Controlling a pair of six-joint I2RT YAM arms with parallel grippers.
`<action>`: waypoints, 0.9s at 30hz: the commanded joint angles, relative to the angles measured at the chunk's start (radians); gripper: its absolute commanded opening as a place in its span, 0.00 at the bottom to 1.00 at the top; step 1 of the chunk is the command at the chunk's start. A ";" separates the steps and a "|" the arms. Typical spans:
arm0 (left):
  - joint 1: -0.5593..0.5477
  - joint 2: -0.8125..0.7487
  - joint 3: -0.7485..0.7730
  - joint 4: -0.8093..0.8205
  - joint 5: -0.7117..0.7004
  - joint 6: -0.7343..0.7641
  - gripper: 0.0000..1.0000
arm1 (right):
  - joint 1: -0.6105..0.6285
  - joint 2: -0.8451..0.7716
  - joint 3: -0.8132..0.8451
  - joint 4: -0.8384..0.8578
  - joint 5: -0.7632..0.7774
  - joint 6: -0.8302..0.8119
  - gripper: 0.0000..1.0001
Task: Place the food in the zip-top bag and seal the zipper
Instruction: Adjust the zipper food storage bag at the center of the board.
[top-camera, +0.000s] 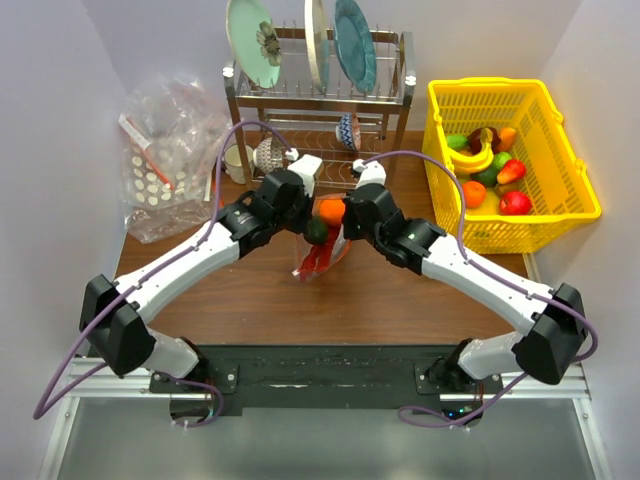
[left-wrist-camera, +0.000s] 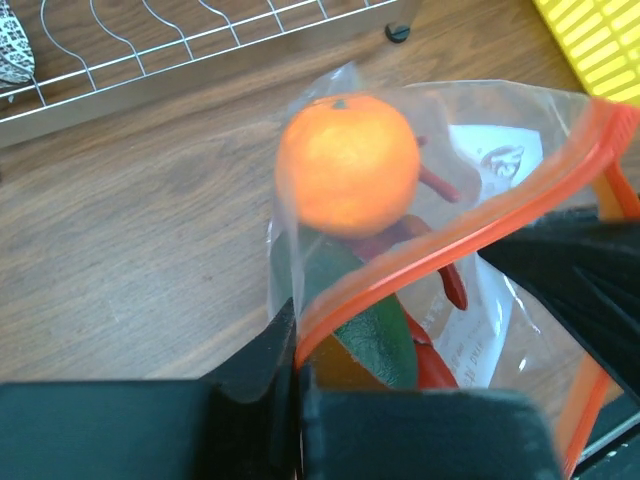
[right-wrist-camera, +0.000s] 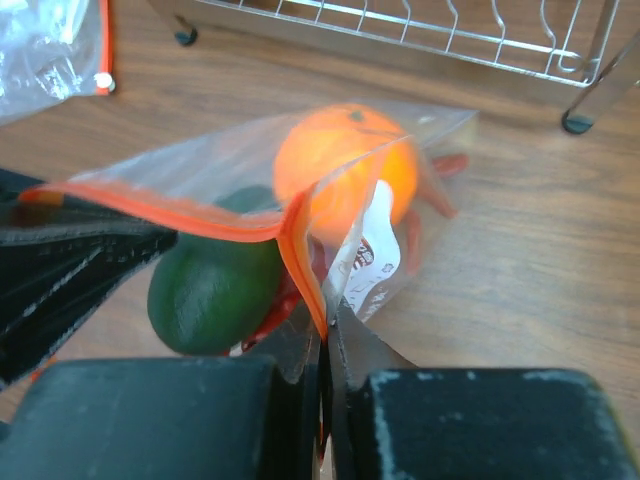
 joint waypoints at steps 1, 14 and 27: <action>0.004 -0.063 0.005 0.026 0.010 0.013 0.18 | 0.000 -0.028 0.062 0.050 0.056 -0.088 0.00; 0.003 -0.023 0.162 0.021 0.045 0.152 0.64 | 0.000 0.028 0.201 0.058 -0.138 -0.243 0.00; 0.003 -0.001 0.177 0.075 -0.010 0.123 0.00 | 0.000 0.021 0.192 0.075 -0.227 -0.234 0.16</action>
